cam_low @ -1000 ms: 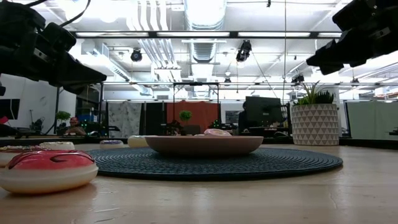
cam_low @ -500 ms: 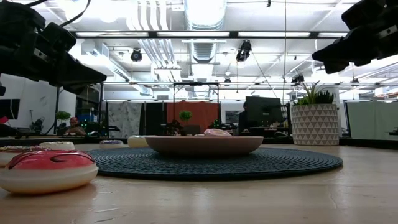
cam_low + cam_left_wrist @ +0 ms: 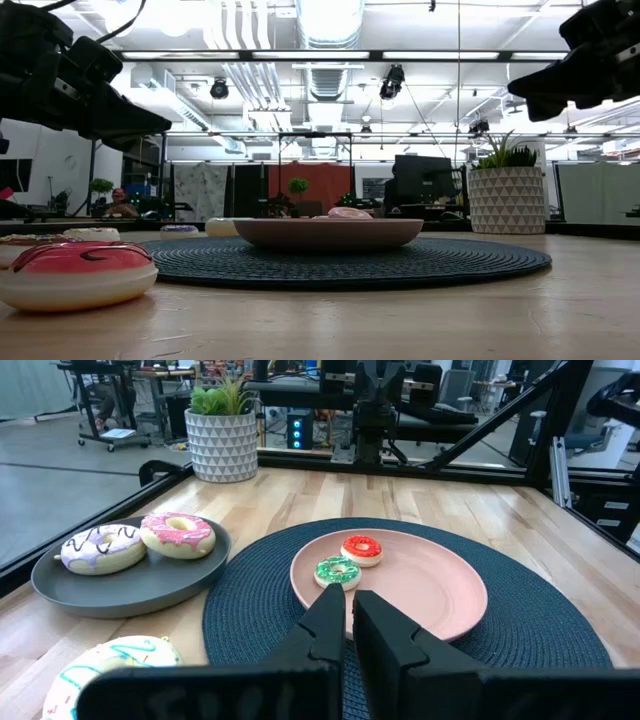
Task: Pick & Place donuts
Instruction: Put the large white donut on the gray plate
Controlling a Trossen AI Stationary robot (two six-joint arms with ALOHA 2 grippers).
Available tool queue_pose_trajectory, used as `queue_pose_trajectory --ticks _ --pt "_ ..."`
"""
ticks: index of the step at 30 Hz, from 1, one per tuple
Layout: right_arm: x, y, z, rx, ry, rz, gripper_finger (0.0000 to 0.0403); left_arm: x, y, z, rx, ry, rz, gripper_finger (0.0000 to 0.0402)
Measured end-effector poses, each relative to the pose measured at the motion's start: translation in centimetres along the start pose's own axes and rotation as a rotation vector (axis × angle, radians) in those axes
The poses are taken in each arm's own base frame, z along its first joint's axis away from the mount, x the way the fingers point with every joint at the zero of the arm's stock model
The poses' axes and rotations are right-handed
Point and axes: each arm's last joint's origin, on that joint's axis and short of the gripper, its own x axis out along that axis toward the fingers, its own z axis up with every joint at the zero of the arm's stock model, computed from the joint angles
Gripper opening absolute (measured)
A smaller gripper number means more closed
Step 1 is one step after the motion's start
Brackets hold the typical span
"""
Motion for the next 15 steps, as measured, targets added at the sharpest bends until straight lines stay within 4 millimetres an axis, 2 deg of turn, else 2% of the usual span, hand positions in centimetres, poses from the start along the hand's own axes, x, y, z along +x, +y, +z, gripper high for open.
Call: queue_pose_trajectory --ticks 15 --pt "-0.32 0.01 -0.94 -0.001 -0.053 0.0 0.0008 0.0 0.0 0.01 0.0 0.0 0.0 0.0"
